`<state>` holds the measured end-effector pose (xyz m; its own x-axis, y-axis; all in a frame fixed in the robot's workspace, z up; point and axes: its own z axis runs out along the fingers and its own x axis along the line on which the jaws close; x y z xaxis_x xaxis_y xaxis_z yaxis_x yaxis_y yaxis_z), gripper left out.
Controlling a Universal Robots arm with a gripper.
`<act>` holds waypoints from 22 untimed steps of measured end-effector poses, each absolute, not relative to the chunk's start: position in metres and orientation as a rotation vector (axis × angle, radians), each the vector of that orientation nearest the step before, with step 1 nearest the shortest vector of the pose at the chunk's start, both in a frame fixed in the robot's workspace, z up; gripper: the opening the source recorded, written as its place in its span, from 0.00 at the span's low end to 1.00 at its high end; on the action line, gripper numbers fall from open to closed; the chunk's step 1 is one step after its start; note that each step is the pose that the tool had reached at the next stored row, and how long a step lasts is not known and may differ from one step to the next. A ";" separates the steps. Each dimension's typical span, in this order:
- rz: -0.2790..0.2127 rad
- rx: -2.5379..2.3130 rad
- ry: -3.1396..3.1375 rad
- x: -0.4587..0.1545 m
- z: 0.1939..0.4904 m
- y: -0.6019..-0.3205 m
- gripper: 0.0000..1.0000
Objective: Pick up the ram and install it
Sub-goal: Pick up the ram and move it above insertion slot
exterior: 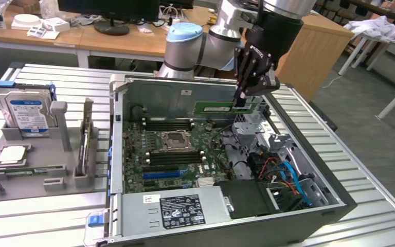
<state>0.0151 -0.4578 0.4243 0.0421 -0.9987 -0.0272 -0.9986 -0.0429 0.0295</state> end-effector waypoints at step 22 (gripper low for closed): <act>-0.063 2.260 -2.178 0.000 0.424 -0.457 0.12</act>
